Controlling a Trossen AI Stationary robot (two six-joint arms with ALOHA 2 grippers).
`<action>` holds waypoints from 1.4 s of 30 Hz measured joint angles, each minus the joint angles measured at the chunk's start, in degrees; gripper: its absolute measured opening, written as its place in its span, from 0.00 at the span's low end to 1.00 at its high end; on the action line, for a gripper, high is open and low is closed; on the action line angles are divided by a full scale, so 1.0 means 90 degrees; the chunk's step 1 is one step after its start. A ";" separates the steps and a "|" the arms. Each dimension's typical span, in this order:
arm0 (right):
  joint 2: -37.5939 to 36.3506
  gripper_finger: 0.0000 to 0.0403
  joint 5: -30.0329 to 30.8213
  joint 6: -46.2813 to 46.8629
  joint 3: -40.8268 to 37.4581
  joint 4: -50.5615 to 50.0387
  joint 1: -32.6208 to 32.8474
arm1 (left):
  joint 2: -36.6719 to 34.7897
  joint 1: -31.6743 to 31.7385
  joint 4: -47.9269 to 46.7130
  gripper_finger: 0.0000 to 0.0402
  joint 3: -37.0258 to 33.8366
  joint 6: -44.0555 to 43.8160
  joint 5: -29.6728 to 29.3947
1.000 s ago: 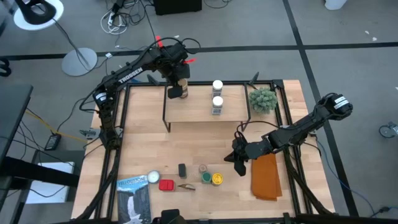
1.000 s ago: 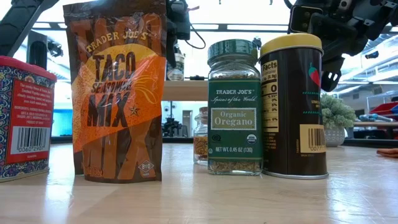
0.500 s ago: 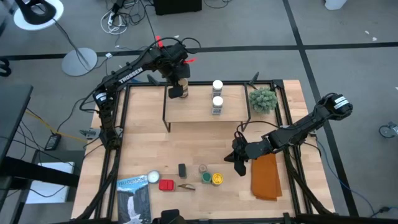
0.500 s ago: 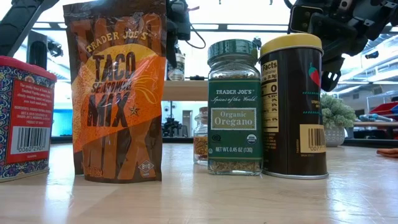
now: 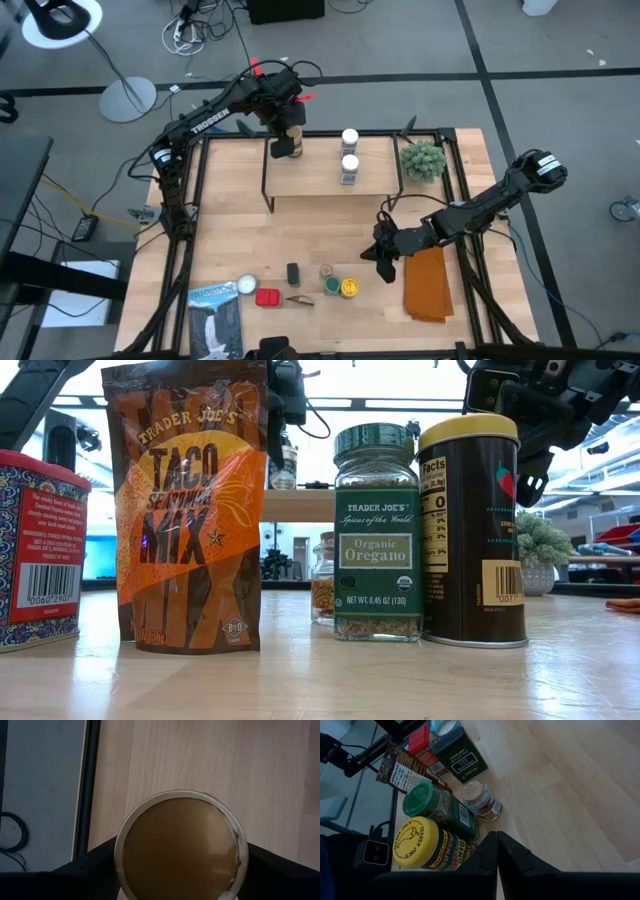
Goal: Shelf spices
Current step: Put the gold seasoning bottle on the shelf, then put the orange seasoning pack on the shelf
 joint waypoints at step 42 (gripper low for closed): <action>0.0000 0.01 -0.0041 0.0066 0.0000 0.0002 0.0002 | -0.1561 -0.1547 0.0089 0.99 0.0718 -0.1224 0.0736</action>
